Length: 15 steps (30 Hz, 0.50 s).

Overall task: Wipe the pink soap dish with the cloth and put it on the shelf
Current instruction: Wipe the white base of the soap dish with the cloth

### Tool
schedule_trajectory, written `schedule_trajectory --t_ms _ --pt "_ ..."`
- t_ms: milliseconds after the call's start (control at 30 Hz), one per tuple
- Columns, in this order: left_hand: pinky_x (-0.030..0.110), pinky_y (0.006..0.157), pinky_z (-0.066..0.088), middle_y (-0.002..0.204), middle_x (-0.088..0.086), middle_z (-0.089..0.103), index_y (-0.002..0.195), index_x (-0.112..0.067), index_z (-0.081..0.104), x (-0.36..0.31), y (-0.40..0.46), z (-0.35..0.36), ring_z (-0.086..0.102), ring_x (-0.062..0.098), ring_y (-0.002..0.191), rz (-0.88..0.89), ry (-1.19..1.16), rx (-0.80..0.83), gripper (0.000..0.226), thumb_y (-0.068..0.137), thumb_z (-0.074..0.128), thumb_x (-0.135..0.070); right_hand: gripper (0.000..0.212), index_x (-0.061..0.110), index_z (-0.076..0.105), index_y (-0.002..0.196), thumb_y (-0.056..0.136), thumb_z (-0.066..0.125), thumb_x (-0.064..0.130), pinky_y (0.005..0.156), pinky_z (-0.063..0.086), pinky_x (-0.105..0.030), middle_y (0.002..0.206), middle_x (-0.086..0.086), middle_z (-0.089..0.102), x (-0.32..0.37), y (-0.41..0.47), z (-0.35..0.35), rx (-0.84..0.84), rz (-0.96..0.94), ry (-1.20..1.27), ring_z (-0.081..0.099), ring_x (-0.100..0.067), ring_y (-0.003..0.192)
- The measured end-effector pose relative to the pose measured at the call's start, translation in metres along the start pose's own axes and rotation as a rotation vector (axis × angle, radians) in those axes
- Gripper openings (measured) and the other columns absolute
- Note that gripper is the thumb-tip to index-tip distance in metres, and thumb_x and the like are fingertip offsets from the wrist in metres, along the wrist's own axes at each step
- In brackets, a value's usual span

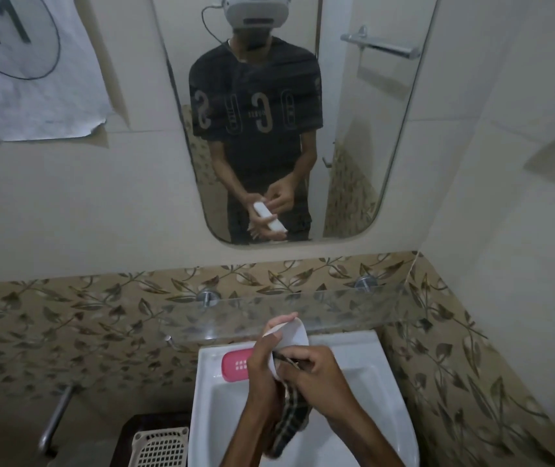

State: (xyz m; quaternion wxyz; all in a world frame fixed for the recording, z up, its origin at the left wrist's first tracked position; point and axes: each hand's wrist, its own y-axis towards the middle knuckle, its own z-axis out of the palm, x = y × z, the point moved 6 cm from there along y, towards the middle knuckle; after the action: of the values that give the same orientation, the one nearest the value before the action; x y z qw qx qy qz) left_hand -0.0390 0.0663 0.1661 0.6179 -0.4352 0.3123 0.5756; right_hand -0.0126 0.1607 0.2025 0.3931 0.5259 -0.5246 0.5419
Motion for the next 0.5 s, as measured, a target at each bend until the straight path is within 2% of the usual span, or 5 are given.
schedule_trajectory --t_ms 100,200,300,367,500 --pt "0.038 0.075 0.052 0.108 0.024 0.069 0.115 -0.003 0.069 -0.003 -0.002 0.001 0.061 0.036 0.093 -0.005 -0.053 -0.02 0.048 0.083 0.057 -0.036 0.017 0.013 0.081 0.105 0.095 0.069 0.006 0.079 0.062 -0.027 0.1 -0.004 0.082 -0.009 -0.001 0.005 -0.109 0.169 0.39 0.079 -0.021 0.096" --pt "0.042 0.081 0.057 0.116 0.025 0.07 0.123 -0.005 0.071 0.0 -0.004 -0.009 0.068 0.038 0.097 -0.127 -0.302 -0.161 0.06 0.074 0.072 -0.04 0.015 0.011 0.08 0.104 0.094 0.071 0.007 0.083 0.061 -0.035 0.101 -0.008 0.082 -0.017 -0.003 0.001 -0.262 0.216 0.612 0.078 -0.025 0.095" --pt "0.062 0.097 0.052 0.131 0.026 0.065 0.128 -0.006 0.067 0.002 -0.006 -0.026 0.061 0.049 0.12 -0.234 -0.517 -0.3 0.058 0.082 0.068 -0.04 0.012 0.018 0.082 0.098 0.093 0.073 0.011 0.086 0.061 -0.046 0.099 -0.008 0.081 -0.024 -0.008 -0.022 -0.399 0.13 0.539 0.075 -0.029 0.092" --pt "0.072 0.102 0.044 0.13 0.025 0.063 0.124 -0.008 0.064 0.001 -0.005 -0.026 0.056 0.054 0.125 -0.27 -0.605 -0.296 0.051 0.086 0.065 -0.042 0.015 0.024 0.082 0.098 0.093 0.074 0.012 0.083 0.062 -0.043 0.098 -0.004 0.081 -0.025 -0.013 -0.029 -0.435 0.037 0.462 0.075 -0.028 0.093" --pt "0.054 0.094 0.053 0.11 0.027 0.067 0.119 -0.002 0.06 -0.002 -0.016 -0.004 0.066 0.044 0.098 -0.327 -0.631 -0.226 0.051 0.087 0.066 -0.041 0.027 0.029 0.079 0.095 0.091 0.075 0.003 0.075 0.057 -0.015 0.096 0.009 0.08 -0.016 -0.017 -0.022 -0.473 -0.187 0.212 0.075 -0.009 0.092"
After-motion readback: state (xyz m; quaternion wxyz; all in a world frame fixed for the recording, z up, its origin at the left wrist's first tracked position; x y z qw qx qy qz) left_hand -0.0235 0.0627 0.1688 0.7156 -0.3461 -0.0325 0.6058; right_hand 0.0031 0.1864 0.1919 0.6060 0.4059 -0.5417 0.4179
